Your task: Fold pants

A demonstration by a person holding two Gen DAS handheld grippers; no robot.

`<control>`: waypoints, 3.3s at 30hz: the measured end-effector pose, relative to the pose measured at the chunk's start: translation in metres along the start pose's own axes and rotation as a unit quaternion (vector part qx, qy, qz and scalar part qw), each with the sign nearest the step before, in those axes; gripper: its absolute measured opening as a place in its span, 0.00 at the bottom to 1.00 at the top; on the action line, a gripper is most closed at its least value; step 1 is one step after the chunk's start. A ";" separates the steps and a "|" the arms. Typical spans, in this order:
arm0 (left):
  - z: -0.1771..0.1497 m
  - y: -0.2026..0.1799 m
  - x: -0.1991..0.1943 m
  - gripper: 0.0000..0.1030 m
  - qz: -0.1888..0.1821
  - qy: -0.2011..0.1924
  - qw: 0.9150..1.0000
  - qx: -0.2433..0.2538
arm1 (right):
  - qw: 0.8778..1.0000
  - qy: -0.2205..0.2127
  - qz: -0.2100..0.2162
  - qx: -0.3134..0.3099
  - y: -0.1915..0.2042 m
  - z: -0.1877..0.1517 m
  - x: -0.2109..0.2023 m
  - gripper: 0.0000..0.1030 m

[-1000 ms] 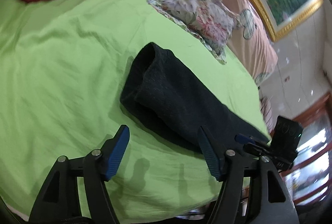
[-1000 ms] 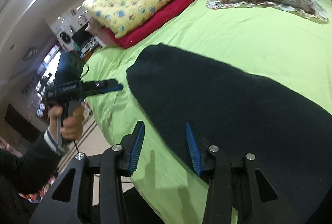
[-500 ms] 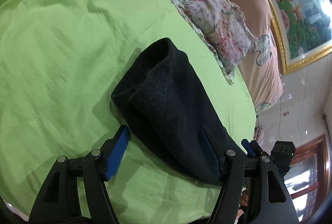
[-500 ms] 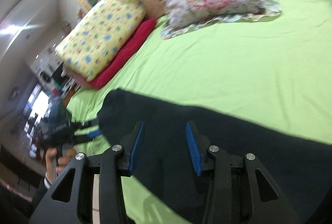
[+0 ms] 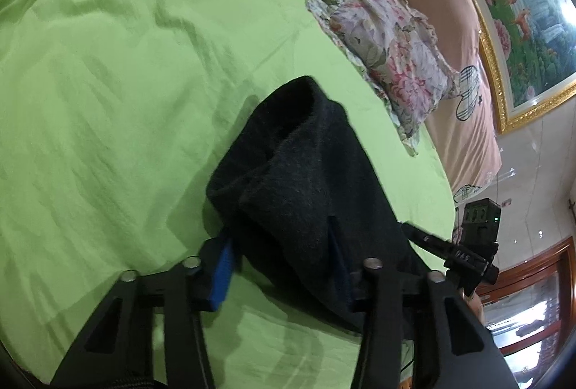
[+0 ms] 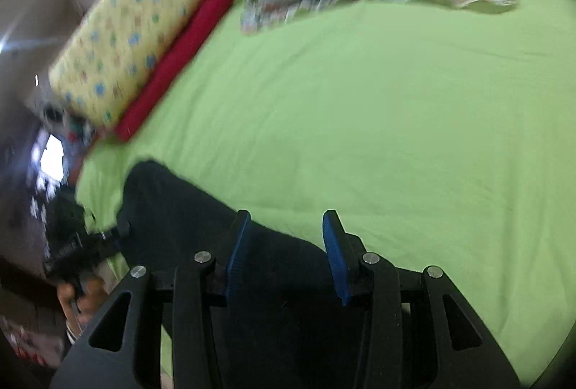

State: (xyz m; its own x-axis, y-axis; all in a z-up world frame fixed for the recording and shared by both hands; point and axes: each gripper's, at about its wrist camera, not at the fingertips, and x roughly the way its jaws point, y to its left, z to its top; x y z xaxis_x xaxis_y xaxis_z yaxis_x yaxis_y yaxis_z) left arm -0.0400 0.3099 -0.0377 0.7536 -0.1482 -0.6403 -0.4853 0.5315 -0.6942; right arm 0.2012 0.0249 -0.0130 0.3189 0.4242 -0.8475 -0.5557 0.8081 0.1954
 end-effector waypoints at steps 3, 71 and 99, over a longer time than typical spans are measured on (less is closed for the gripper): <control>0.000 0.005 0.004 0.38 -0.009 -0.007 1.000 -0.005 | 0.997 0.045 -0.027 -0.049 0.007 -0.004 0.019 0.42; -0.112 -0.254 0.067 0.70 -0.038 0.065 0.938 0.339 | 0.913 -0.296 -0.160 0.228 -0.082 -0.261 -0.221 0.60; -0.184 -0.396 0.180 0.75 -0.054 0.166 0.858 0.483 | 0.828 -0.368 -0.079 0.416 -0.164 -0.282 -0.238 0.75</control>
State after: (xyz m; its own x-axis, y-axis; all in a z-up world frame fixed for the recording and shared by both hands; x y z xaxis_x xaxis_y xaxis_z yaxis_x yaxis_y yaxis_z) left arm 0.2065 -0.0807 0.0612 0.5263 -0.3846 -0.7584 0.2939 0.9192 -0.2622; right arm 0.0000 -0.3237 0.0179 0.8889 0.1730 -0.4243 0.1613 0.7486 0.6431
